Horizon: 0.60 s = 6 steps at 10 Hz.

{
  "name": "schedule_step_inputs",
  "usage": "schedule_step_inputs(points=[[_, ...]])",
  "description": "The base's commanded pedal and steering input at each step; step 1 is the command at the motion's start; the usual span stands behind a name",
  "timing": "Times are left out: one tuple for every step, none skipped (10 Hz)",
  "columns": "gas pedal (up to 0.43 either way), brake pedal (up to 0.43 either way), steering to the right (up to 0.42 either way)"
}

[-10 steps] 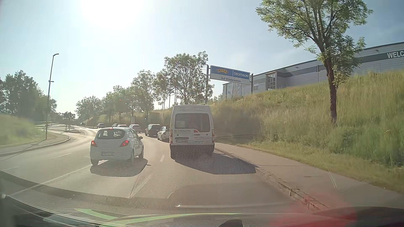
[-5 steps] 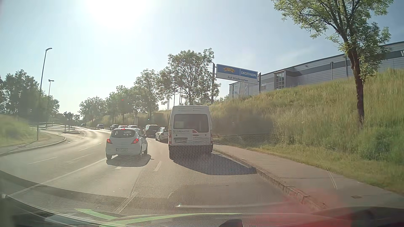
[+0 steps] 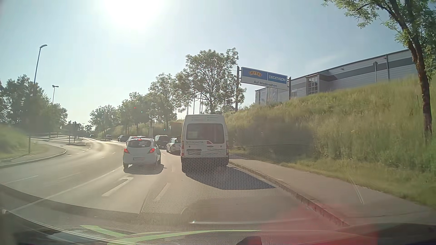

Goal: Follow the waypoints while adhering to traffic rules and regulations

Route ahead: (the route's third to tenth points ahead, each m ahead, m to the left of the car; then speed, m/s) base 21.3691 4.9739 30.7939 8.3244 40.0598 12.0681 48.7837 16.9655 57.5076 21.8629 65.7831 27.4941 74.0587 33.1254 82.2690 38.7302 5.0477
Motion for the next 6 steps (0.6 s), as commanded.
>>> schedule_step_inputs(points=[[0.189,0.000,-0.049],[0.189,0.000,-0.048],[0.189,0.000,-0.049],[0.189,0.000,-0.049],[0.189,0.000,-0.049],[0.189,0.000,-0.049]])
